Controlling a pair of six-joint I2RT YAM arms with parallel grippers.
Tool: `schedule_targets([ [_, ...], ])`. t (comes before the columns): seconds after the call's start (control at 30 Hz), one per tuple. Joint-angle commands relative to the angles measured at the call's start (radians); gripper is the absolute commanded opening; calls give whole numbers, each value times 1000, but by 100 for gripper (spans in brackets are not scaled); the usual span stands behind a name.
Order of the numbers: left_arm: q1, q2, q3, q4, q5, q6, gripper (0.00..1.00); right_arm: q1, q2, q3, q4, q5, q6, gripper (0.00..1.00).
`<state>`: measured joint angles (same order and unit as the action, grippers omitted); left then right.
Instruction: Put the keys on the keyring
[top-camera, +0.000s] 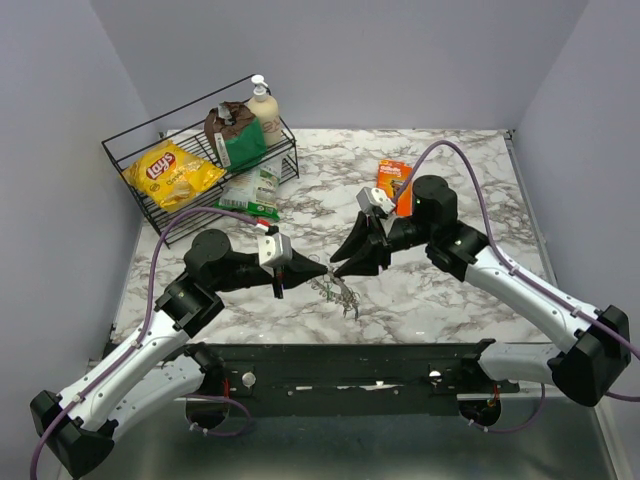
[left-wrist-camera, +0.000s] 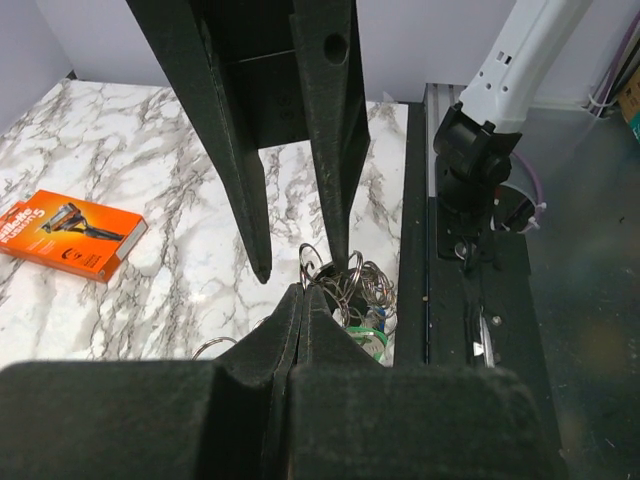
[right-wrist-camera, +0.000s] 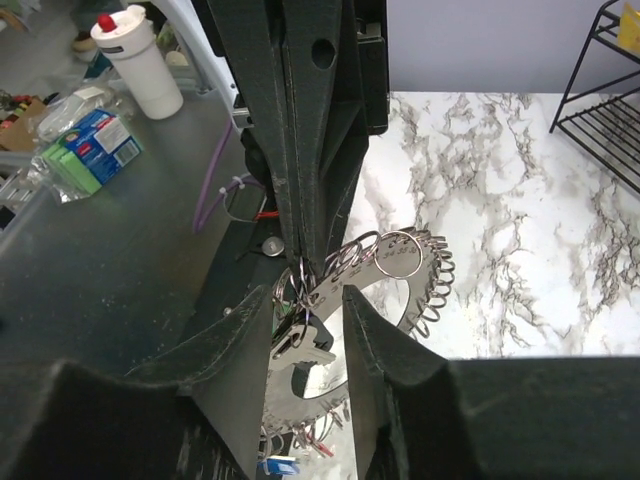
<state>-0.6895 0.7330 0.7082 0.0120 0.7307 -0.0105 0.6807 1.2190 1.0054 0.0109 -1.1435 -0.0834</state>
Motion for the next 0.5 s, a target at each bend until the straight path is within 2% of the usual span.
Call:
schedule_targets([
  [0.0,-5,-12,14,65,30,-19,0,3,19,5,27,-22,17,39],
  [0.17,-5,-18,14,66,32,-22,0,2,36,7,32,-25,22,33],
  [0.4,-4,-18,11,71,32,-28,0,3,33,15,32,-22,31,2],
  [0.47,-5,-21,13,69,26,-26,0,2,31,13,32,-16,33,0],
])
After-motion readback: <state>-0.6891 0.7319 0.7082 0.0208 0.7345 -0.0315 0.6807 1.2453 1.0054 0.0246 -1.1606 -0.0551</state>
